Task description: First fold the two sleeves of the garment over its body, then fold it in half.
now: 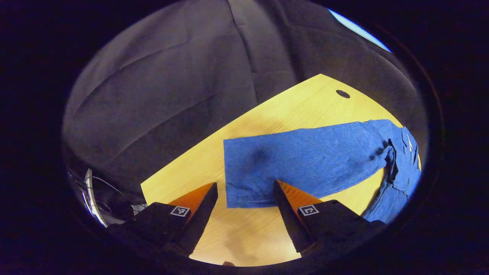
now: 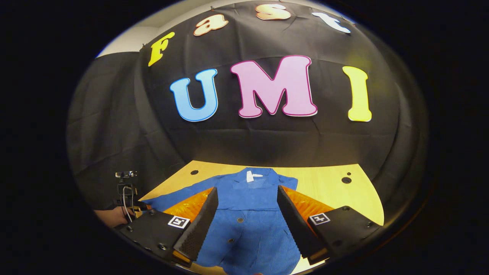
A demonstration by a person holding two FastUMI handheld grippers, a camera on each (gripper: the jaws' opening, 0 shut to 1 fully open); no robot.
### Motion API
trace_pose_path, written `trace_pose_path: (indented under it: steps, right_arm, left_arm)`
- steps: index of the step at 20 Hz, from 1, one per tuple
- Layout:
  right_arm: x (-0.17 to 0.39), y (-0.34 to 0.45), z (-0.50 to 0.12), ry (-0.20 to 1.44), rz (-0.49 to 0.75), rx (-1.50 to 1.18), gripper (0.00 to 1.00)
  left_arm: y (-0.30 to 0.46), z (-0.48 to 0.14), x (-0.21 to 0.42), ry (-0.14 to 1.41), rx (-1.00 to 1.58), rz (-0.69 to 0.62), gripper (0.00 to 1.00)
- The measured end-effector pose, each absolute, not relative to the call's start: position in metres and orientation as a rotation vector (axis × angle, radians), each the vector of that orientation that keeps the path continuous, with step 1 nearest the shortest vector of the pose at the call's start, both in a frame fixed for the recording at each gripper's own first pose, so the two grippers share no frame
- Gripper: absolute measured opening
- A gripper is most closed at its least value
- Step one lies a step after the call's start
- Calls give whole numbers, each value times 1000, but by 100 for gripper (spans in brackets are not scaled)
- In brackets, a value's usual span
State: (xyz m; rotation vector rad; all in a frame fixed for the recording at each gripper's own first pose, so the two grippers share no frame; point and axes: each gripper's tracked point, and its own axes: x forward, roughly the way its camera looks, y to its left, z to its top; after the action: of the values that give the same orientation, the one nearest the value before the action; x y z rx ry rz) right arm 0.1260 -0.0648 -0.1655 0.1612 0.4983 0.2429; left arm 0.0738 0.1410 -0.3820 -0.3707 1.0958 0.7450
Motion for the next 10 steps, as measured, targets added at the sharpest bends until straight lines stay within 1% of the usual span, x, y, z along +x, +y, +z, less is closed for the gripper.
trace_pose_path:
  steps: [4,5,6,9,10]
  right_arm:
    - [122,-76,-174,508,235,111,97]
    - [122,-75,-178,520,242,109,98]
    - [123,-74,-181,528,246,112,98]
    - [120,-74,-190,550,245,130,98]
    - [119,-75,-194,561,242,130,98]
  left_arm:
    - [142,-386,79,1076,-485,763,84]
    - [142,-386,76,1091,-492,764,75]
    - [142,-385,76,1104,-493,753,80]
    - [138,-389,87,1112,-474,688,63]
    - [138,-391,91,1098,-475,690,65]
